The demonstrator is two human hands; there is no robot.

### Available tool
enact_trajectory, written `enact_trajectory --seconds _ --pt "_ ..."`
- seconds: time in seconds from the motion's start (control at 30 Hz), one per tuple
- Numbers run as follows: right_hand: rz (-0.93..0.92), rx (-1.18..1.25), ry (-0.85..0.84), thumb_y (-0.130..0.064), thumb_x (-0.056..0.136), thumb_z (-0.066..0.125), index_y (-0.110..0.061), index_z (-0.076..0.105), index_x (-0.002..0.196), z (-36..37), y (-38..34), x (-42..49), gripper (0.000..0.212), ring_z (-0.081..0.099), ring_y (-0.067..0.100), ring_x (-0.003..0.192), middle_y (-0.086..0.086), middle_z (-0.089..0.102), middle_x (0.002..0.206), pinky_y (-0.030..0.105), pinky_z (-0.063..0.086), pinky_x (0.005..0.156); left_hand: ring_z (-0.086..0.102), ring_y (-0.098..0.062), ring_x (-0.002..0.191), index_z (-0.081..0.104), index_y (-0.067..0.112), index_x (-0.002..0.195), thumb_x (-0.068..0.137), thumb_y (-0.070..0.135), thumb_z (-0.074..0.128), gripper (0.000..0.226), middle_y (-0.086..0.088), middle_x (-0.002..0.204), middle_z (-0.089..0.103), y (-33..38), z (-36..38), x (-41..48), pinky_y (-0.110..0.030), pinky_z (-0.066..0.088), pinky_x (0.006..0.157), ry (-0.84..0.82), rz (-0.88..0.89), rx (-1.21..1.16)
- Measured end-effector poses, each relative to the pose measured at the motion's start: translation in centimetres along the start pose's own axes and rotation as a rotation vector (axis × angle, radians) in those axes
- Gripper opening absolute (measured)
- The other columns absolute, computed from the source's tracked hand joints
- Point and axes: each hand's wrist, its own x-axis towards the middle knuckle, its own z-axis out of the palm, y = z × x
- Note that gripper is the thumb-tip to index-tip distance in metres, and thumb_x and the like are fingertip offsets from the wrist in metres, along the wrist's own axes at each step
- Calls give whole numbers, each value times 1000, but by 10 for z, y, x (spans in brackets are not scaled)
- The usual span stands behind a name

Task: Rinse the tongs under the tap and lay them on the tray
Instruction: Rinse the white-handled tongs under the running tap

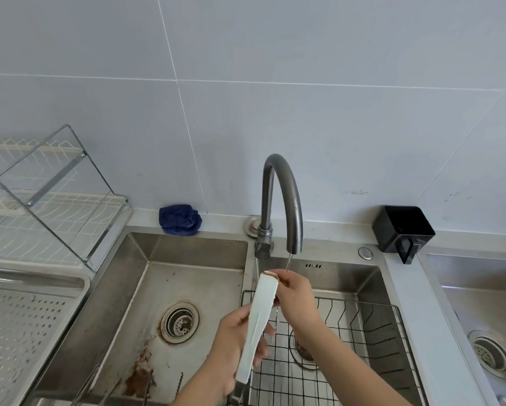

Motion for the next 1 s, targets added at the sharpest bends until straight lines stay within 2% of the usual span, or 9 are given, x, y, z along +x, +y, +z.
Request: enact_trajectory --seconds 0.1,0.2,0.33,0.4,0.53,0.63,0.7,0.8,1.0 --pt "-41 -23 80 -15 96 67 -19 75 80 -5 4 0 19 65 9 58 2 76 70 20 50 52 53 -24 47 75 16 111 99 2 50 31 -23 82 70 -1 1 -1 -21 36 40 -3 9 50" --pt "-72 -75 181 -24 100 66 -27 66 62 -7 8 1 38 51 7 49 -7 59 52 20 40 47 52 -23 47 76 19 107 100 5 50 30 -20 81 70 0 7 -1 -20 34 40 -30 6 72" --pt "-23 19 29 -9 92 67 -20 75 86 -9 5 -4 15 72 13 68 6 78 77 21 54 56 52 -23 47 72 8 115 97 -2 47 32 -26 86 70 3 1 -1 -20 33 42 -30 18 63" --pt "-23 -43 114 -14 94 68 -17 74 83 -12 5 1 13 72 18 66 7 77 74 25 55 52 55 -25 49 70 4 116 98 -1 48 29 -28 91 72 5 0 0 -22 35 42 -70 9 62" --pt "-69 -194 310 -24 97 68 -22 73 78 -10 7 7 20 72 25 65 1 73 67 47 62 60 67 -34 69 70 12 124 106 43 42 45 -28 114 71 2 -6 0 -32 51 47 -136 2 1" --pt "-71 -226 359 -22 97 66 -30 70 76 -10 12 2 23 71 20 61 -3 72 66 49 62 60 70 -33 86 63 26 132 75 74 67 75 -11 118 72 -3 -19 -15 -38 55 60 -163 63 241" --pt "-52 -184 265 -17 97 64 -28 72 83 -7 19 -4 19 72 25 67 3 74 73 52 62 65 71 -24 81 62 29 129 64 48 87 72 -4 112 74 -8 -23 -18 -38 52 58 -65 105 441" --pt "-11 -129 133 -6 90 65 -34 70 94 -1 20 -14 28 75 17 77 -2 78 86 47 65 72 69 -27 70 65 21 122 82 5 71 44 -7 102 76 -13 -23 -20 -33 42 48 60 113 382" --pt "-27 -209 209 -21 102 61 -18 71 87 -5 12 0 18 75 31 69 12 74 77 51 64 60 69 -28 74 70 31 110 59 14 62 55 2 106 78 -5 -12 -25 -30 40 46 77 74 298"
